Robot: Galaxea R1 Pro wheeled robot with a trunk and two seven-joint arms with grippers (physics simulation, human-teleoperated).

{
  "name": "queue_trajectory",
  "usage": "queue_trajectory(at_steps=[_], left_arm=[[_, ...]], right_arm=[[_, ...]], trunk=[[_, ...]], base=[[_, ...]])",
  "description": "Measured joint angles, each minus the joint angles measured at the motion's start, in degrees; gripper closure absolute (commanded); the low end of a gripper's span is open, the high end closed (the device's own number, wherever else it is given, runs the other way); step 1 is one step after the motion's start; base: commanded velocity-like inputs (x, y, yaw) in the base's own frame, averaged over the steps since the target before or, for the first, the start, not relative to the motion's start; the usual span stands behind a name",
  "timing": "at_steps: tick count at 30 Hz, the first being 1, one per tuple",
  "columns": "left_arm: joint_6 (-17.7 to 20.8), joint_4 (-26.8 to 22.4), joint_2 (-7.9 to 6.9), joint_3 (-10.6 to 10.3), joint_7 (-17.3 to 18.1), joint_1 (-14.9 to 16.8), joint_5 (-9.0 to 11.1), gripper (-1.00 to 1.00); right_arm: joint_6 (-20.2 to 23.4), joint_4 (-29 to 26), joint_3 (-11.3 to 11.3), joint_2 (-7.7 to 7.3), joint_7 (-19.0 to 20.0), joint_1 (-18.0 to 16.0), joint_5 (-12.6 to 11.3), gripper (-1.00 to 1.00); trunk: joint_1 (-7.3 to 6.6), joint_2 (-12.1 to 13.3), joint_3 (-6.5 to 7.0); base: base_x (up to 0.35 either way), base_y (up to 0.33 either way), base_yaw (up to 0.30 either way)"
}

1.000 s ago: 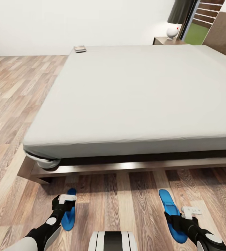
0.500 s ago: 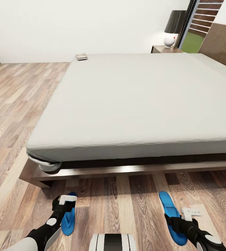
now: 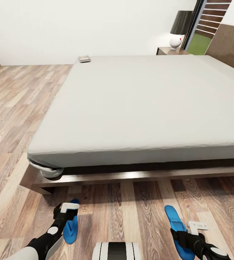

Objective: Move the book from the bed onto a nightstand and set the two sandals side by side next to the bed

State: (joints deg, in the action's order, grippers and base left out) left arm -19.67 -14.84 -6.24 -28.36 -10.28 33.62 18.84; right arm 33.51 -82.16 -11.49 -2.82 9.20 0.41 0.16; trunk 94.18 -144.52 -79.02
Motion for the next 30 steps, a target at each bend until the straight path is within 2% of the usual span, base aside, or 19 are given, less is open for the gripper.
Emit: queue_trajectory(at_steps=[11,17,24,30], left_arm=[[0.0,0.0,-0.39,0.4,0.0,-0.8,0.2,-1.0],[0.0,0.0,-0.47,0.5,-0.8,-0.8,0.1,-1.0],[0.1,0.1,-0.5,0.5,-1.2,-1.0,0.1,-1.0],[0.1,0.1,-0.49,0.5,-1.3,-2.9,0.1,-1.0]], right_arm=[[-0.1,0.8,0.0,0.04,0.1,0.0,0.0,1.0],[-0.1,0.8,0.0,0.03,0.1,0.0,0.0,1.0],[-0.1,0.9,0.0,0.0,0.1,0.0,0.0,1.0],[-0.1,1.7,0.0,0.0,0.1,-0.1,0.0,1.0]], trunk=[[0.0,0.0,0.0],[-0.16,0.1,1.32],[-0.15,0.1,1.33],[-0.15,0.1,1.33]], base=[[-0.005,0.0,0.0],[0.0,0.0,0.0],[0.0,0.0,0.0],[0.0,0.0,0.0]])
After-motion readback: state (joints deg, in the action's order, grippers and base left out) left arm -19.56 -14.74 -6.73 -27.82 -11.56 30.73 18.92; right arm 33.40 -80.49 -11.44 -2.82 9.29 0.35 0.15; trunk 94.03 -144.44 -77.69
